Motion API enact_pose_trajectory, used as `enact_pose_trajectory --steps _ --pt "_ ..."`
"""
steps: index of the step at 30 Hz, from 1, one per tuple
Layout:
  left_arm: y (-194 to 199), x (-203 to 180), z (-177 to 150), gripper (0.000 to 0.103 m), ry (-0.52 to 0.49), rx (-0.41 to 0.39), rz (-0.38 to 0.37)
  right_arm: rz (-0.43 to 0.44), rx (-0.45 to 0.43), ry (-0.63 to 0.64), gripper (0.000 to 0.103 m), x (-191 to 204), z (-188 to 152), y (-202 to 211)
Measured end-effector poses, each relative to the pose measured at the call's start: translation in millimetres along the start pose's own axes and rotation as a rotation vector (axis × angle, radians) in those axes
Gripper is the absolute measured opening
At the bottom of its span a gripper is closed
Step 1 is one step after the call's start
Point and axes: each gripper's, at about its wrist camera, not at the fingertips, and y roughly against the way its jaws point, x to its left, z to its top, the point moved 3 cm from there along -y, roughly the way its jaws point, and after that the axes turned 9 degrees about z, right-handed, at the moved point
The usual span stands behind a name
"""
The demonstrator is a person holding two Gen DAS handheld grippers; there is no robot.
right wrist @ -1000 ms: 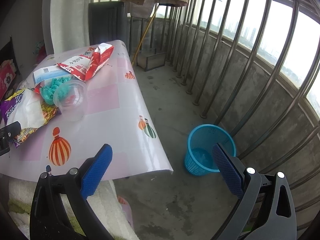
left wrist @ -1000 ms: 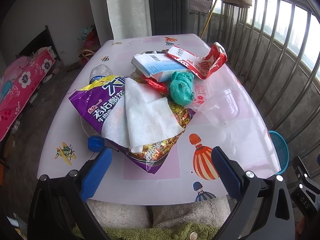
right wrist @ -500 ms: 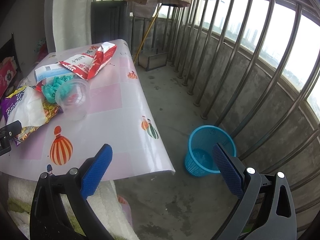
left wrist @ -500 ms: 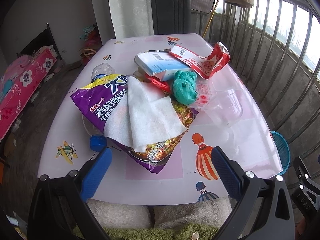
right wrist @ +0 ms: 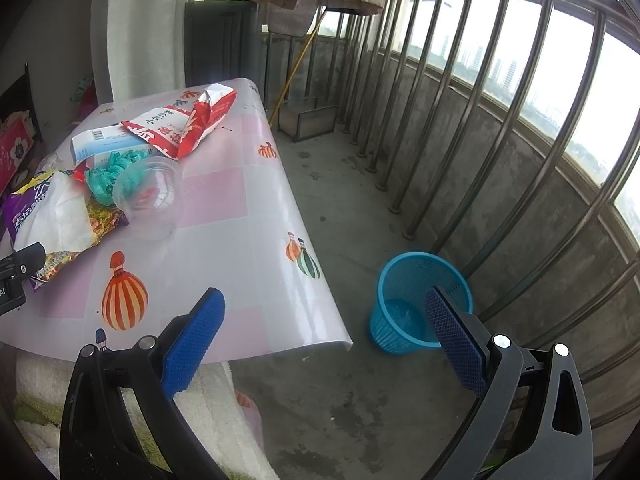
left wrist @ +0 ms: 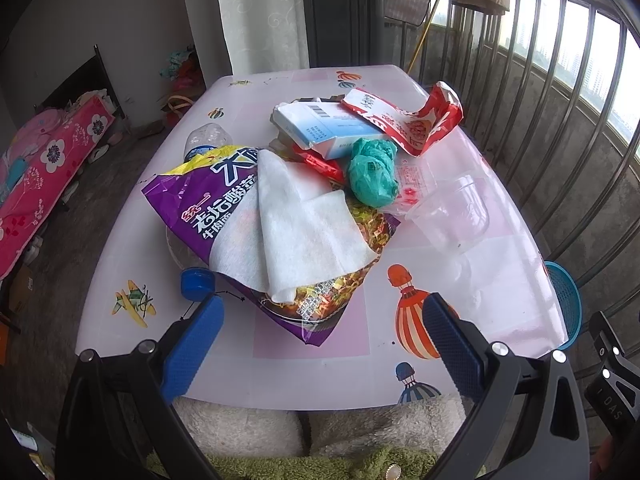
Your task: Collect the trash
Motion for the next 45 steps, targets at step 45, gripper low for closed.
enact_pose_trajectory --steps 45 --pt "-0.9 5.4 1.2 0.097 0.005 -0.001 0.022 0.001 -0.002 0.010 0.095 9.7 5.3 -1.3"
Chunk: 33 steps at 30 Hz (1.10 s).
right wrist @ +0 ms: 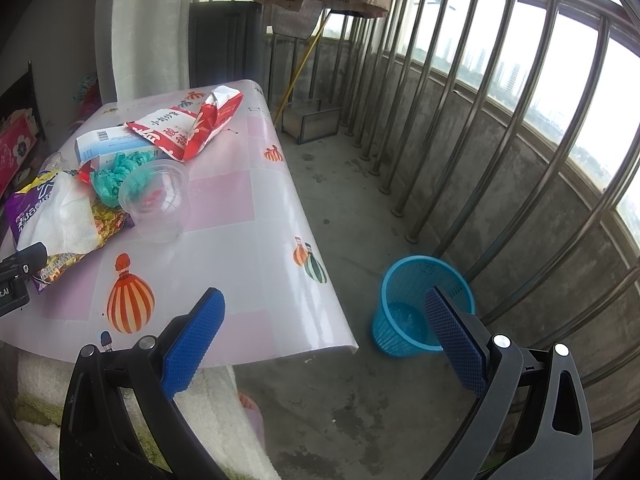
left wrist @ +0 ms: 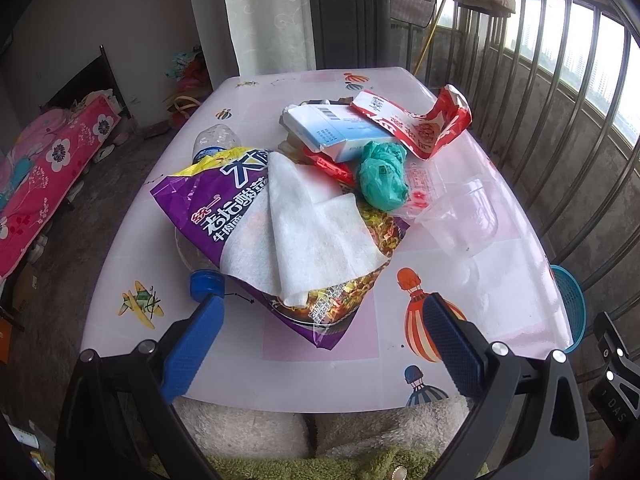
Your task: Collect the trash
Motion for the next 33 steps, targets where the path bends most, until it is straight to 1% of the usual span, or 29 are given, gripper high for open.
enact_pose_trajectory --steps 7,11,14,18,21,24,27,28,30,31,33 --pt "0 0 -1 0.097 -0.011 0.002 0.000 -0.006 -0.002 0.004 0.095 2 3 -1" --pt "-1 5 2 0.097 -0.008 -0.013 0.007 0.002 -0.023 0.007 0.095 2 8 0" --pt "0 19 9 0.097 0.019 -0.041 0.020 0.022 -0.056 0.009 0.095 4 15 2" --pt "-2 46 18 0.097 0.058 -0.071 0.044 0.061 -0.121 0.015 0.095 13 30 4" --pt "-4 70 22 0.097 0.093 -0.094 0.049 0.127 -0.166 0.018 0.095 24 39 2" --pt "-10 86 22 0.097 0.103 -0.092 0.010 0.213 -0.190 0.008 0.095 34 44 -3" --pt "-14 100 19 0.097 0.120 -0.094 -0.030 0.257 -0.176 0.004 0.095 44 48 -12" --pt "-14 103 19 0.097 0.121 -0.110 -0.065 0.273 -0.165 0.005 0.095 47 49 -15" --pt "-11 105 18 0.097 0.117 -0.155 -0.165 0.298 -0.144 0.010 0.095 54 51 -22" --pt "-10 106 19 0.097 0.120 -0.163 -0.198 0.311 -0.134 0.012 0.095 57 52 -25" --pt "-9 103 20 0.097 0.123 -0.163 -0.228 0.336 -0.117 0.017 0.095 63 54 -30"
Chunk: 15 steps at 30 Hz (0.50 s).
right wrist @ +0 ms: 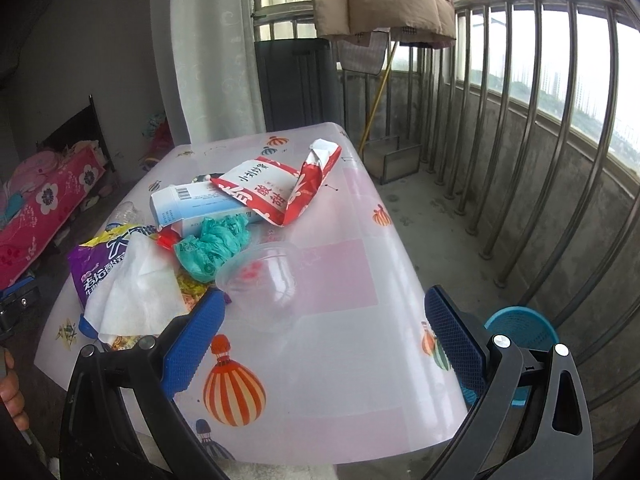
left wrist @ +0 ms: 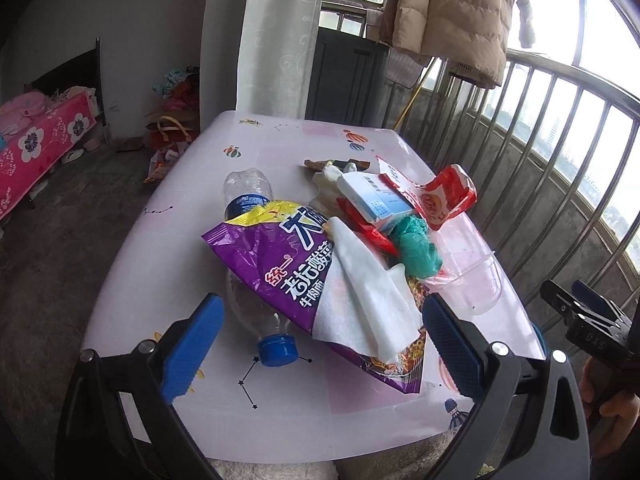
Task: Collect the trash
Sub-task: 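Grasp the clear plastic cup with the right tool while the left tool grasps the white tissue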
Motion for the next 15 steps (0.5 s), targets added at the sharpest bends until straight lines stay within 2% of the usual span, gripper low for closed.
enact_pose_trajectory --steps 4,6,10,12,14,15 --pt "-6 -11 2 0.097 0.000 0.012 -0.122 0.041 0.028 0.010 0.095 8 4 -16" --pt "-6 -17 4 0.097 0.012 -0.012 -0.183 0.061 0.044 0.010 0.095 10 7 -24" --pt "-12 -33 13 0.096 -0.033 -0.047 -0.207 0.105 0.072 0.014 0.095 13 10 -41" --pt "-19 -39 17 0.086 -0.049 -0.053 -0.211 0.121 0.089 0.017 0.095 14 11 -50" --pt "-32 -44 18 0.080 -0.072 -0.028 -0.198 0.135 0.109 0.024 0.095 14 11 -60" --pt "-41 -46 18 0.072 -0.082 -0.006 -0.185 0.141 0.120 0.030 0.095 14 10 -65"
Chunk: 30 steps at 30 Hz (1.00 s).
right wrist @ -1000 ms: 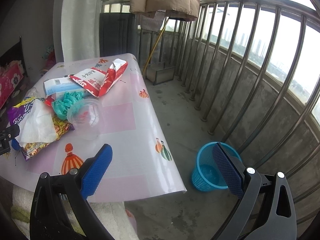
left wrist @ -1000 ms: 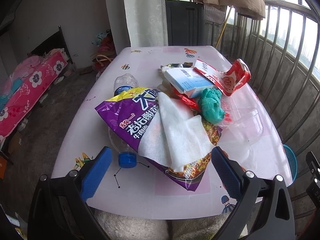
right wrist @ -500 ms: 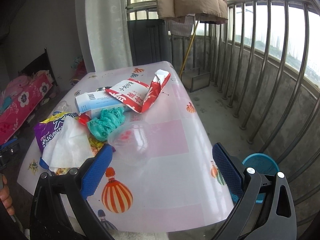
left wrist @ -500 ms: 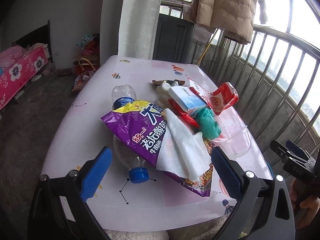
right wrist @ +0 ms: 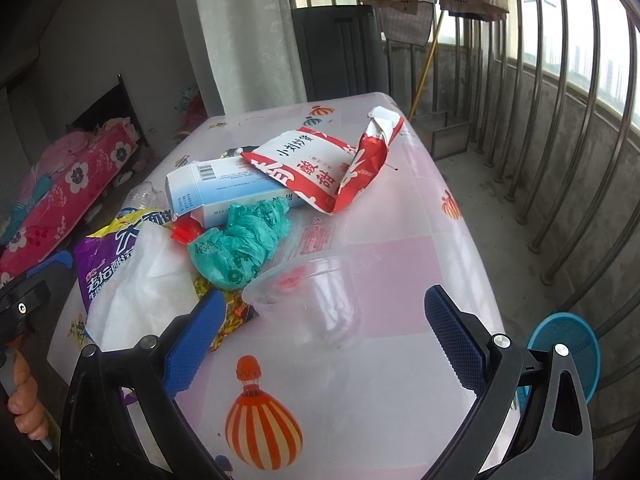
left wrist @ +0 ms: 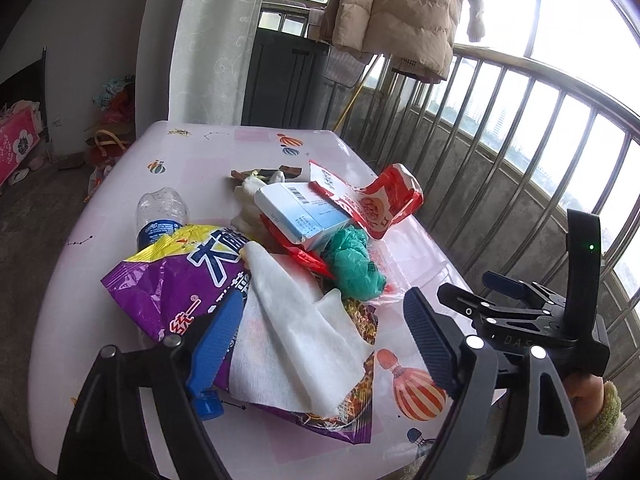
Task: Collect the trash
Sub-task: 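Grasp the clear plastic cup with the right tool while the left tool grasps the white tissue, then carry cup and tissue to the blue wastebasket and open both tools over it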
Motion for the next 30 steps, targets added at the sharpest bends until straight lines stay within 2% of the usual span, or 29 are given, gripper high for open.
enact_pose_trajectory --steps 1,6,9,10,16,18,19,25,30 --pt "-9 2 -1 0.065 -0.001 0.030 0.004 0.007 0.010 0.006 0.095 -1 0 -5" --pt "-43 2 -8 0.049 0.005 0.148 0.001 0.060 0.085 0.011 0.094 -6 -1 -29" --pt "-52 2 -12 0.036 0.001 0.177 0.022 0.088 0.123 -0.002 0.087 -10 -4 -38" --pt "-54 2 -13 0.031 0.005 0.182 0.025 0.092 0.134 -0.006 0.080 -10 -6 -40" --pt "-53 2 -16 0.006 0.004 0.190 0.040 0.089 0.145 0.009 0.079 -8 -12 -31" --pt "-48 3 -16 0.004 0.010 0.190 0.039 0.088 0.154 -0.002 0.076 -10 -16 -24" --pt "-44 4 -16 0.003 0.016 0.190 0.033 0.090 0.168 -0.011 0.068 -11 -18 -22" --pt "-7 5 -14 0.002 0.042 0.152 0.002 0.111 0.163 -0.094 0.068 -25 -33 7" --pt "26 -4 -9 0.002 0.048 0.113 -0.063 0.116 0.100 -0.140 0.068 -33 -33 39"
